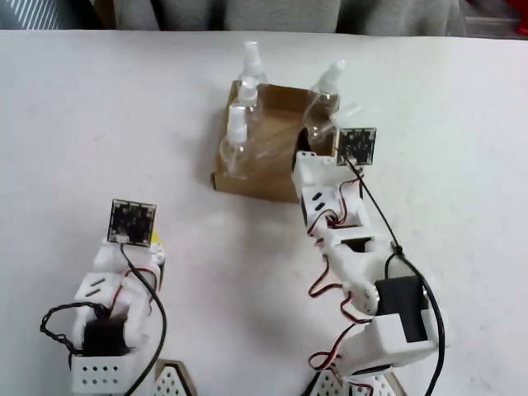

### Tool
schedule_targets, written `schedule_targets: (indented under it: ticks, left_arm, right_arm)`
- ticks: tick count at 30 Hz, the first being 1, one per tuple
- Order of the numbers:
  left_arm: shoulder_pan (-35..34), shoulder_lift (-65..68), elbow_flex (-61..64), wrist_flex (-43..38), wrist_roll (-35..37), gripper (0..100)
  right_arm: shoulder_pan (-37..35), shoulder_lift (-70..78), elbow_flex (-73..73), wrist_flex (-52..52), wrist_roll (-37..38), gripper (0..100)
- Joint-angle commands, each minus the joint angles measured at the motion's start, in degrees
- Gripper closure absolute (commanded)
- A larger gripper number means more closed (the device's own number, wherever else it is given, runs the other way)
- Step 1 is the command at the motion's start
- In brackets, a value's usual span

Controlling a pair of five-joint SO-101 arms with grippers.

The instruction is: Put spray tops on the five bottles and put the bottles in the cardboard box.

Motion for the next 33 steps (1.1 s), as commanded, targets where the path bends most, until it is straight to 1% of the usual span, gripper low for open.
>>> schedule_targets:
  ticks: [1,6,12,16,19,26,33]
  left_arm:
    - [0.48,-0.75,-0.18,0.18,-0.26,98]
    - [0.48,-0.75,-0.18,0.18,-0.26,98]
    - [0.48,-0.75,-0.18,0.18,-0.35,98]
    - [0.48,-0.75,-0.18,0.18,-0.35,98]
    - [0.57,-0.75,-0.18,0.18,-0.44,98]
    - [0.48,-0.75,-0.18,0.18,-0.44,98]
    - [0.48,-0.75,-0.18,0.18,-0.44,98]
  right_arm:
    - [0.48,-2.86,-0.70,0.57,-0.53,60.1]
    - [0.57,-3.12,-0.70,0.66,-0.53,60.1]
    - [2.51,-3.38,-1.41,1.01,-0.53,60.1]
    - [3.21,-4.26,-2.55,4.26,-0.62,60.1]
    - [3.74,-7.52,-3.34,9.89,-3.34,60.1]
    - [3.91,-17.19,-6.95,29.58,-8.35,60.1]
    - [3.47,-22.55,-9.41,41.80,-13.71,60.1]
